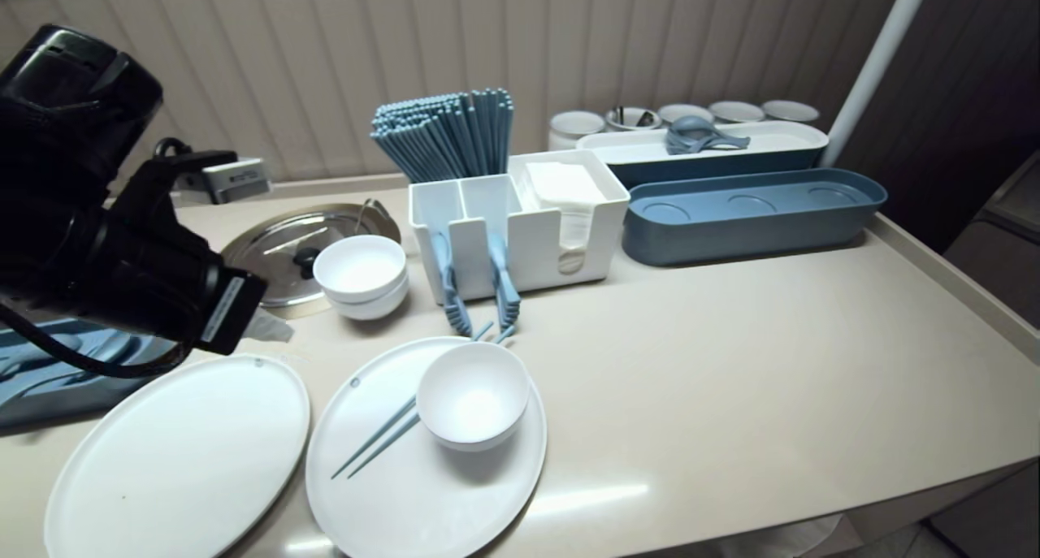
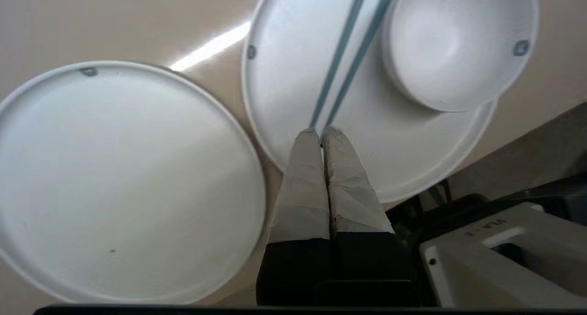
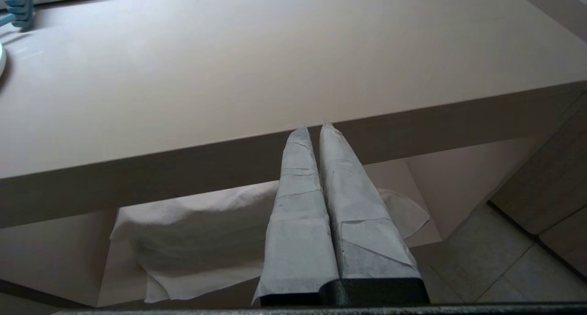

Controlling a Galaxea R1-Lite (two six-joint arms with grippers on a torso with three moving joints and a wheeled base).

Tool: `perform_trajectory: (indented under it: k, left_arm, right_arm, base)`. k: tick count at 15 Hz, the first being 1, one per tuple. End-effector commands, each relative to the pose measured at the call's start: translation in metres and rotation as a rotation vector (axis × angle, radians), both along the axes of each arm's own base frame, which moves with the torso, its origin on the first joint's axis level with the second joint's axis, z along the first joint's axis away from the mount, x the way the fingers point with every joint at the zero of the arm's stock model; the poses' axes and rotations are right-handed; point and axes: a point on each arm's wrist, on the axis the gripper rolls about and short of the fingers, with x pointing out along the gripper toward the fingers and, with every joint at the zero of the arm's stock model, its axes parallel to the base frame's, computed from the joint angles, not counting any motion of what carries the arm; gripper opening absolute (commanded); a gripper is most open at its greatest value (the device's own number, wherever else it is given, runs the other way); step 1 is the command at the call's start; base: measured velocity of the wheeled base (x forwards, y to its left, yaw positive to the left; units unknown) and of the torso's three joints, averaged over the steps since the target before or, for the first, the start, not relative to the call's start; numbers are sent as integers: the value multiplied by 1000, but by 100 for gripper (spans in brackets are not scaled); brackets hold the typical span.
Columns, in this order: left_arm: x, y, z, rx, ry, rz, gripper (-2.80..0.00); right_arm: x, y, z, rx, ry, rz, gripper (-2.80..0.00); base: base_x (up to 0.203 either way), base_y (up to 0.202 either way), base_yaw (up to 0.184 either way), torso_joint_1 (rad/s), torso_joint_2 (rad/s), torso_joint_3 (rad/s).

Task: Put the bowl back from the plate

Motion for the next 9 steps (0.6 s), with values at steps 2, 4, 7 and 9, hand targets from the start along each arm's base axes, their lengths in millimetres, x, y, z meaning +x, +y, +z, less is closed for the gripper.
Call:
perform_trajectory:
  k: [2,4,7,9]
  left_arm:
    - [6,-37,4,-112,71,29,-280]
    - [18,-64,2,-153,168,74,-280]
    - [29,-95,-18,-124,269,81,-280]
    - [40,-101,-28,-70,252,145,-280]
  right_arm:
    - [0,0,0,0,0,0,-280]
    - [0,0,0,0,0,-1,-280]
    - [0,0,0,0,0,-1,-280]
    - [0,0,0,0,0,0,-280]
  base:
    - [0,0,0,0,0,0]
    - [0,0,0,0,0,0]
    - [0,0,0,0,0,0]
    - [0,0,0,0,0,0]
